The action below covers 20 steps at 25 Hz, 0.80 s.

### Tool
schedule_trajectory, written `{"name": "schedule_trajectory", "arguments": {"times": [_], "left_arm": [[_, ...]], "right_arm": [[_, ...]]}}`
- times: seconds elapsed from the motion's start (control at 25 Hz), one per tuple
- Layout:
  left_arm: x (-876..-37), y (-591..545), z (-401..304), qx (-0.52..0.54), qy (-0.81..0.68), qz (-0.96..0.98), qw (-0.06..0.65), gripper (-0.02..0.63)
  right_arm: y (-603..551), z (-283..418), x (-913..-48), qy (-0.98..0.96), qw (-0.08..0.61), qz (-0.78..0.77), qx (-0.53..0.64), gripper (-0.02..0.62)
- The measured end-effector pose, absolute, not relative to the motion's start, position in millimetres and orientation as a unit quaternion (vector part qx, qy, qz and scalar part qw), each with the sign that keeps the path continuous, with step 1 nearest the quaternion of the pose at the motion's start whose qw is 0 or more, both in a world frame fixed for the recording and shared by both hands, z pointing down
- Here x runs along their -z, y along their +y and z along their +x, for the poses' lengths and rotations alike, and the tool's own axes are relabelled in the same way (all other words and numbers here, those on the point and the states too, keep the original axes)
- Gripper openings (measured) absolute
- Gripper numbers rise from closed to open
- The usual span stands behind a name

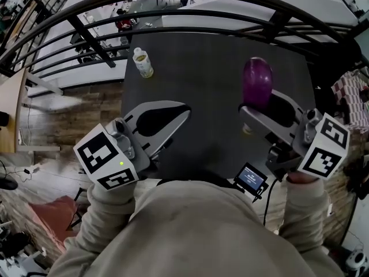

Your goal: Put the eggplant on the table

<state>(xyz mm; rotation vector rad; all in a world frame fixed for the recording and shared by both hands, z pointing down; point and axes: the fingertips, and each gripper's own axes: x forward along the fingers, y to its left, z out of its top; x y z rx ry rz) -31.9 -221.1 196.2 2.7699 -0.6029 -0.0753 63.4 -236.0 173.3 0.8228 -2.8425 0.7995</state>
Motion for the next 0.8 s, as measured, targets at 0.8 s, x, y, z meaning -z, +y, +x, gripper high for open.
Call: {"name": "schedule_trajectory", "arguments": {"times": [0.8], "left_arm": [[-215.8, -225.0, -26.9, 0.020, -0.207, 0.962, 0.175, 0.006]], "right_arm": [[-236.3, 64.4, -195.7, -0.920, 0.048, 0.267, -0.283, 0.221]]}}
